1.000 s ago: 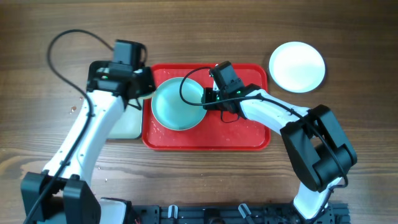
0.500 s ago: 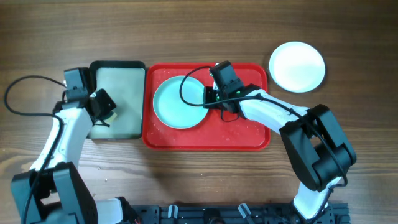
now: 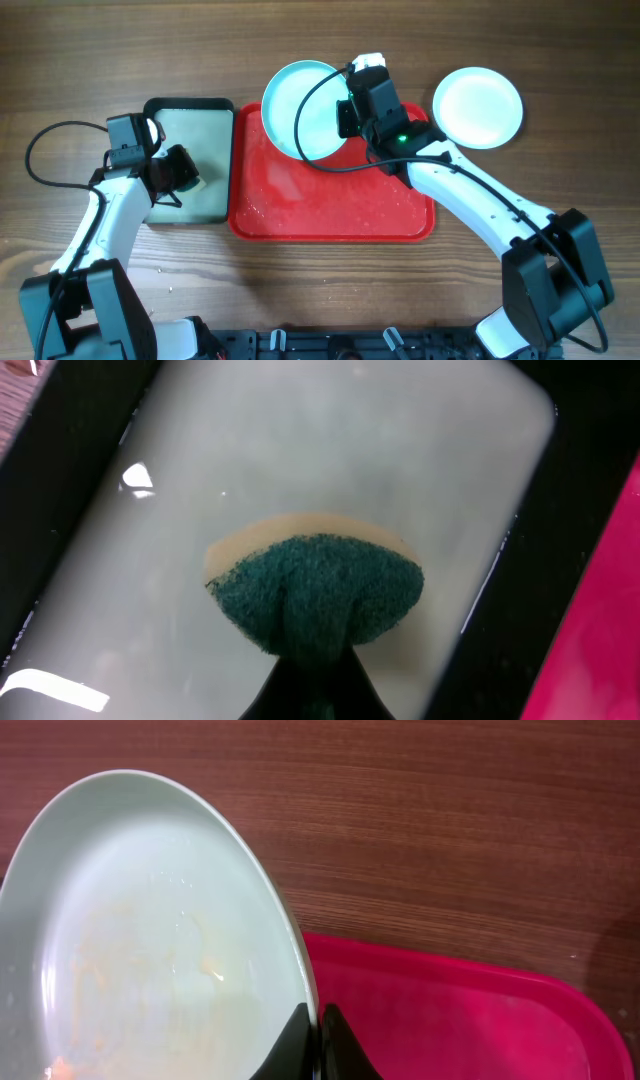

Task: Clean dirty plates on tray and stack at the side
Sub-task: 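Lift the blue plate off the red tray and swing it left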

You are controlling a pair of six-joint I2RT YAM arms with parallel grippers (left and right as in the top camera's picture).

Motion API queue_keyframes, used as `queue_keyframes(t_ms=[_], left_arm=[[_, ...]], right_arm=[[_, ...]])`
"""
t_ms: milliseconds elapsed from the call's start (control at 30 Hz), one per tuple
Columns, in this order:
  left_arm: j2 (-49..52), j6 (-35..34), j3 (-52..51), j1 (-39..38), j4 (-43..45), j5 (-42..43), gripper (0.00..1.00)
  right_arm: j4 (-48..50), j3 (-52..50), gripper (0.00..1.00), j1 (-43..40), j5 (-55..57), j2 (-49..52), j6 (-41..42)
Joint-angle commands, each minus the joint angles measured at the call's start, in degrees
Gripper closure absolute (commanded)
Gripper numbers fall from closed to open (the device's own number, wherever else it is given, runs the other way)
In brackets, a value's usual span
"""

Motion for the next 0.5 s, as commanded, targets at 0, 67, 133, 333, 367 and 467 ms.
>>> queue_keyframes(t_ms=[0, 67, 133, 333, 367, 467], left_arm=[[-0.4, 0.8, -0.3, 0.1, 0.4, 1.5, 0.96], [-0.4, 0.8, -0.3, 0.1, 0.5, 1.5, 0.96], [-0.4, 0.8, -0.3, 0.1, 0.7, 1.5, 0.96], [-0.4, 0.8, -0.3, 0.1, 1.3, 1.5, 0.96], [-0.4, 0.8, -0.3, 0.1, 1.3, 1.5, 0.96], [-0.4, 0.8, -0.3, 0.1, 1.3, 1.5, 0.96]], right_arm=[[0.6, 1.2, 0.96, 1.3, 1.5, -1.2, -0.7], [0.5, 1.2, 0.96, 2.4, 1.7, -1.2, -0.7], [0.1, 1.2, 0.96, 3.0, 2.3, -1.2, -0.7], [4.9, 1.2, 0.96, 3.0, 2.7, -1.2, -3.8], [6.5, 1.2, 0.96, 3.0, 2.7, -1.2, -3.6], [10.1, 1.2, 0.96, 4.5, 2.7, -1.2, -2.1]])
